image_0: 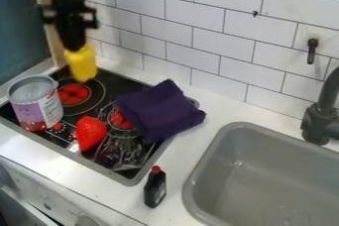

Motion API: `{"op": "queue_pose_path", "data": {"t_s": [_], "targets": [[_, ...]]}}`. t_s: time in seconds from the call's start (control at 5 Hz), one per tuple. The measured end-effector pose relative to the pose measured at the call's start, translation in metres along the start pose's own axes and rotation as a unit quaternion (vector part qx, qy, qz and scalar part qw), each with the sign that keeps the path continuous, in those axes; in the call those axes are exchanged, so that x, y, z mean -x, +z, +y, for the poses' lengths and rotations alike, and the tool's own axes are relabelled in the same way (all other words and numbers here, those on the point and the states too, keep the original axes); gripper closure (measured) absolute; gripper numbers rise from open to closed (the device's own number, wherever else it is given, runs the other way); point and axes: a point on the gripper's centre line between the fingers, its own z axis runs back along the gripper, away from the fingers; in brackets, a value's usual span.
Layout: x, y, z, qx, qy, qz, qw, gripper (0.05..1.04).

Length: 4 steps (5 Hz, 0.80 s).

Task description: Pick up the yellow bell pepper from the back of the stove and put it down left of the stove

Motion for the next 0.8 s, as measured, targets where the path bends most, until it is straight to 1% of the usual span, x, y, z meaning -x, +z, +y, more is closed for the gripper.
{"op": "queue_pose_path", "data": {"t_s": [0.2,0.4,0.6,0.8], "targets": [[0.020,0.022,0.003,-0.042,0.023,-0.006,0.9988,0.973],[0.041,0.030,0.018,-0.077,0.048,0.007,0.9959,0.973],[0.062,0.053,0.042,-0.102,0.093,-0.005,0.9904,0.973],[0.071,0.066,0.050,-0.111,0.118,-0.028,0.9863,0.973]]}}
